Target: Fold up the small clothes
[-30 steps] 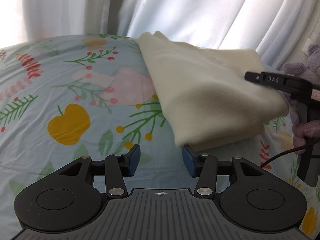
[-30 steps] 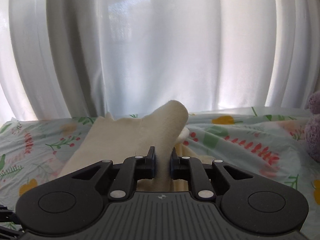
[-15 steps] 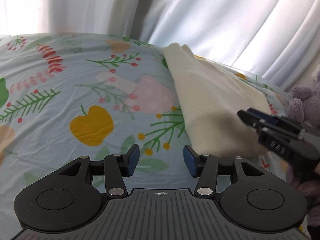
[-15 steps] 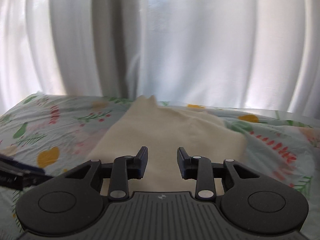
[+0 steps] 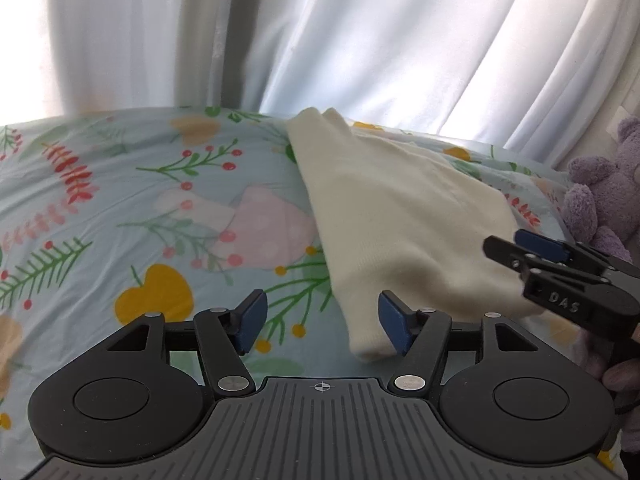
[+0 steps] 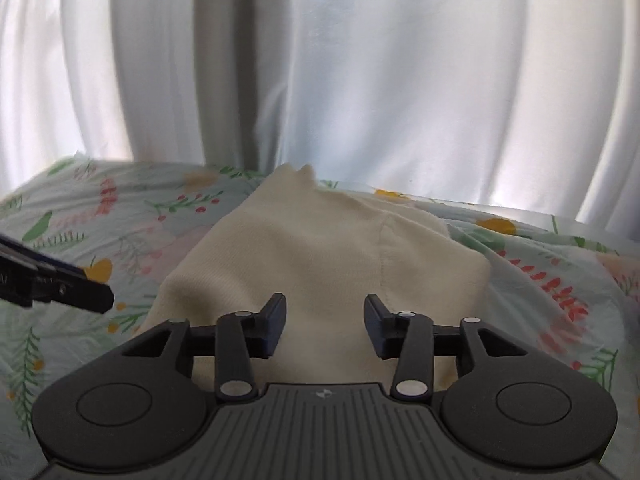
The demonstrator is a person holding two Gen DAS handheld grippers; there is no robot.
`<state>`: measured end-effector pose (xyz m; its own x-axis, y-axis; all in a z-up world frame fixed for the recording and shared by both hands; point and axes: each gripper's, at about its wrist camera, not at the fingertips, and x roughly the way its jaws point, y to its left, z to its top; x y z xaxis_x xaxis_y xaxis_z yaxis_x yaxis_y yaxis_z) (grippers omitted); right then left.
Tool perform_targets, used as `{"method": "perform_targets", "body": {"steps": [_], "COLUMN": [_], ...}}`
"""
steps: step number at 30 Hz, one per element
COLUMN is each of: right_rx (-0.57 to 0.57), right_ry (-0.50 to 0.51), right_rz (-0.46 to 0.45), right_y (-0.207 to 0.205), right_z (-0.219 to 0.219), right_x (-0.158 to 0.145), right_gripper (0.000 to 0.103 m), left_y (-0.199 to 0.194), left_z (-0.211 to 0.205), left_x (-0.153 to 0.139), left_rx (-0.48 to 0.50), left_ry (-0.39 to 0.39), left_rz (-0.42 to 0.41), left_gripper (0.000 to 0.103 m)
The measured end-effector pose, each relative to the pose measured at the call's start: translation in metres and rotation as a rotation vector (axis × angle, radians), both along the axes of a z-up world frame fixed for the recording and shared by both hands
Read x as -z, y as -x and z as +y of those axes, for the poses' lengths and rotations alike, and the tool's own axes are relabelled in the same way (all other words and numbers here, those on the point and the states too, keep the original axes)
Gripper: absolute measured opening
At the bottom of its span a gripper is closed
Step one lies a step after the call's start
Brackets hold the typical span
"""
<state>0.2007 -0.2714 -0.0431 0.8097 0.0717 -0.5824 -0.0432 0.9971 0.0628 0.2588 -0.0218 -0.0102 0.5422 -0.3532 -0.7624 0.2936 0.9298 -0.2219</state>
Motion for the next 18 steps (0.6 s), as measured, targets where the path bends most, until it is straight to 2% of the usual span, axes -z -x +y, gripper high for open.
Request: {"method": "perform_targets", "body": {"steps": [1,4,9,14,18], "right_rx": [0.042,0.086,0.069,0.098,0.041], "right_ry": [0.008,0.2,0.245,0.202,0.088], "right_rz": [0.001,0.047,0.09,0.1,0.045], "right_y": [0.002,-0.001,-0.003,-0.004,0.006], "right_z": [-0.009,-0.012,-0.015,-0.022,-0.02], "right_x": [-0.001,0.008,0.023,0.015,-0.003], "right_gripper": [0.052,0.052,0.05,0.05,0.05], "left_y": [-0.002,-0.008,-0.014,-0.017,-0.022], "left_z": [-0.003,-0.014,-0.032,-0.039,-0.039], "left_x": [0.0,0.001,0.005,0.005,0.01], "left_rx": [0.003,0.015,0.035,0.044,0.029], "left_ry": [0.0,0.0,-0.02,-0.04,-0.041], "left_rz": [-0.001,0.006,0.018,0.012,0.019], "left_gripper": [0.067,0.067,0.067,0.067,0.067]}}
